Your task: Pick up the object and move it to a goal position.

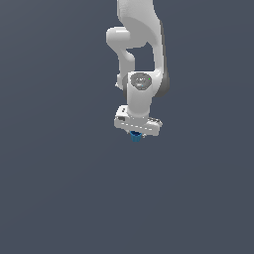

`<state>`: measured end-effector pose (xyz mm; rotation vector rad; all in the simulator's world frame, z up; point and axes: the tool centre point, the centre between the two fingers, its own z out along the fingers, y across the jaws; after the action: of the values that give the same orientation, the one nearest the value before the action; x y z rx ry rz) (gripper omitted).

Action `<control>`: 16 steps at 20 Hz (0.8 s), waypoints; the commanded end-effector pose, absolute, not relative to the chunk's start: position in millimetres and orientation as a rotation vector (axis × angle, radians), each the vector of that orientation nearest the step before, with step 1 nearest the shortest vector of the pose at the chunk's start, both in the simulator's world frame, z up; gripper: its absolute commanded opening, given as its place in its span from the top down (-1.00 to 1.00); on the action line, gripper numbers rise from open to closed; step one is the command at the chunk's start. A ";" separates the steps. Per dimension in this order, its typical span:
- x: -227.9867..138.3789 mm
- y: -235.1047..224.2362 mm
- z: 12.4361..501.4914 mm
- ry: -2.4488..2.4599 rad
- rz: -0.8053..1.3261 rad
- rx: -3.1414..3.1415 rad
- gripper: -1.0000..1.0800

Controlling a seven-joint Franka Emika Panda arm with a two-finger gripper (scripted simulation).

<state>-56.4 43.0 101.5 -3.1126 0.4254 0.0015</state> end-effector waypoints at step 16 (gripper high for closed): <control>-26.7 8.6 278.9 0.426 -0.001 -3.112 1.00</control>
<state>-29.1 11.7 262.6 -3.1119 0.4264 -0.0005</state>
